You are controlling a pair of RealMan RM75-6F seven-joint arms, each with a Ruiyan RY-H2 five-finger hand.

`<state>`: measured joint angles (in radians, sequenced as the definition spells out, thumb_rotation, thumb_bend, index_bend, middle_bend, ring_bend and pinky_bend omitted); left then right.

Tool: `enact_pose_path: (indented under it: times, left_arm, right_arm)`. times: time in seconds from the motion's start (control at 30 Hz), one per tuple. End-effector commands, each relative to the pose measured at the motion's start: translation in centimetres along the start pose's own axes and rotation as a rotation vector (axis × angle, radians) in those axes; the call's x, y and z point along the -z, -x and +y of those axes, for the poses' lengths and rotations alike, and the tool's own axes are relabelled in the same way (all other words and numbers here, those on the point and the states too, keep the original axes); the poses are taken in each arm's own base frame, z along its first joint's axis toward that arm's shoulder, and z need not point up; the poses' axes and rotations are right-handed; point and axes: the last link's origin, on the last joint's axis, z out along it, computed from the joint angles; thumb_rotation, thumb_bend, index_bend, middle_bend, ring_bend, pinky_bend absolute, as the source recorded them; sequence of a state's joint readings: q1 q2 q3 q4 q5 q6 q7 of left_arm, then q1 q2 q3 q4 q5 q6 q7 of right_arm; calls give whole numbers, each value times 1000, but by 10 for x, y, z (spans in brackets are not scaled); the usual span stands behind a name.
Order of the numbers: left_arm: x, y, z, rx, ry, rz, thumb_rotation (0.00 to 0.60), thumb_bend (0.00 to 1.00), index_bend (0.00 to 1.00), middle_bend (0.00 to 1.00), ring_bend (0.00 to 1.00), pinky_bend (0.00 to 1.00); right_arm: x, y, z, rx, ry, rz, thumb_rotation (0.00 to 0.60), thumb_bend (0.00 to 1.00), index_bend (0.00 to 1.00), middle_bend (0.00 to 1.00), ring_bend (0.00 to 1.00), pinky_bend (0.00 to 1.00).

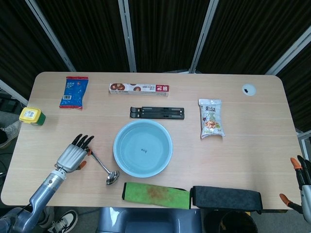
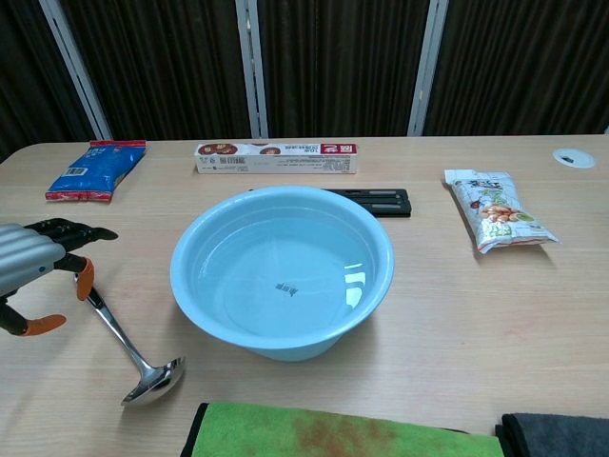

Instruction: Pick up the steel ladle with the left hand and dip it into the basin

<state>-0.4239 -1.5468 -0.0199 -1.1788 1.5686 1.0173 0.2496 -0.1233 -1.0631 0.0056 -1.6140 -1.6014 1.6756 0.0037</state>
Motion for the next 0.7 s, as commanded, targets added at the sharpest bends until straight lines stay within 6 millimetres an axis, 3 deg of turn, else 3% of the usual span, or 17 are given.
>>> enact_pose_path:
  times: [0.03, 0.43, 0.7]
  left_arm:
    - [-7, 4, 6, 3, 15, 1, 600, 326, 453, 0, 0, 0]
    - [-18, 12, 25, -2, 67, -1, 600, 326, 428, 0, 0, 0]
    - [-20, 15, 26, 8, 64, -3, 600, 326, 436, 0, 0, 0]
  right_arm:
    - [1, -1, 1, 0, 2, 2, 600, 0, 0, 0, 0, 0]
    - [1, -4, 5, -18, 9, 15, 600, 0, 0, 0, 0, 0]
    - [0, -6, 8, -20, 20, 19, 600, 0, 0, 0, 0, 0]
